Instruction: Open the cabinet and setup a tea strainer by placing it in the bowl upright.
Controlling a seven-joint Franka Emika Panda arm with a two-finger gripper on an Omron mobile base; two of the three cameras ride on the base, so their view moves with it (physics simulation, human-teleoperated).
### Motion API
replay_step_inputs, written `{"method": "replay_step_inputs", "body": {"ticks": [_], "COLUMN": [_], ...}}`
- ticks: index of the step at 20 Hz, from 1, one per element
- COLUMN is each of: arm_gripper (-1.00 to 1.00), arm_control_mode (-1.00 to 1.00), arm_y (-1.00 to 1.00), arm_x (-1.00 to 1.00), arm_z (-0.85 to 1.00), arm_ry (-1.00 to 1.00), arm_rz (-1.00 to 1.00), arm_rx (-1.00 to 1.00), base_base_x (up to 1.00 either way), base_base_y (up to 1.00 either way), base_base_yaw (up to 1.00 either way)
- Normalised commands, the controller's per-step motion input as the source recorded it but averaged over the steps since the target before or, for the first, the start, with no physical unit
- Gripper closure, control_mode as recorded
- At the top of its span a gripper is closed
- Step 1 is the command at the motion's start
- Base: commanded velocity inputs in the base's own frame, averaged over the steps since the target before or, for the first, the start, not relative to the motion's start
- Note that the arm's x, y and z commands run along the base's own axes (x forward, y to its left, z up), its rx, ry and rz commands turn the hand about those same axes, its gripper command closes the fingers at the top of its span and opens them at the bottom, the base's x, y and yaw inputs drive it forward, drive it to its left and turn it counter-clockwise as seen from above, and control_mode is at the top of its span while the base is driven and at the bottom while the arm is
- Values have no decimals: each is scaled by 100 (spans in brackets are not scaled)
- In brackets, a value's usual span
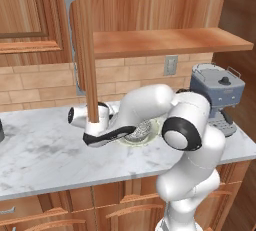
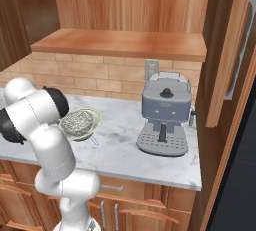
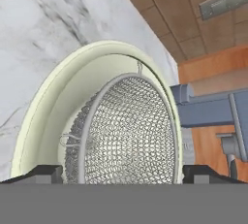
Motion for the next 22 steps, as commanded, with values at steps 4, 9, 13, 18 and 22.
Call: {"method": "replay_step_inputs", "body": {"ticks": [4,9,13,18,22], "arm_gripper": [-100,-100,-100,-100,-100], "arm_control_mode": [-100,-100,-100,-100,-100], "arm_y": [0,-19,-36,-47,-57], "arm_x": [0,-2,-13,-13,-22], "arm_z": [29,34,15,0,11], "arm_ry": [0,5,1,0,-2], "arm_rz": [0,0,0,0,0], "arm_rx": [5,14,25,22,35], "base_base_x": [0,0,0,0,0], "base_base_y": [0,0,0,0,0], "base_base_yaw": [0,0,0,0,0]}}
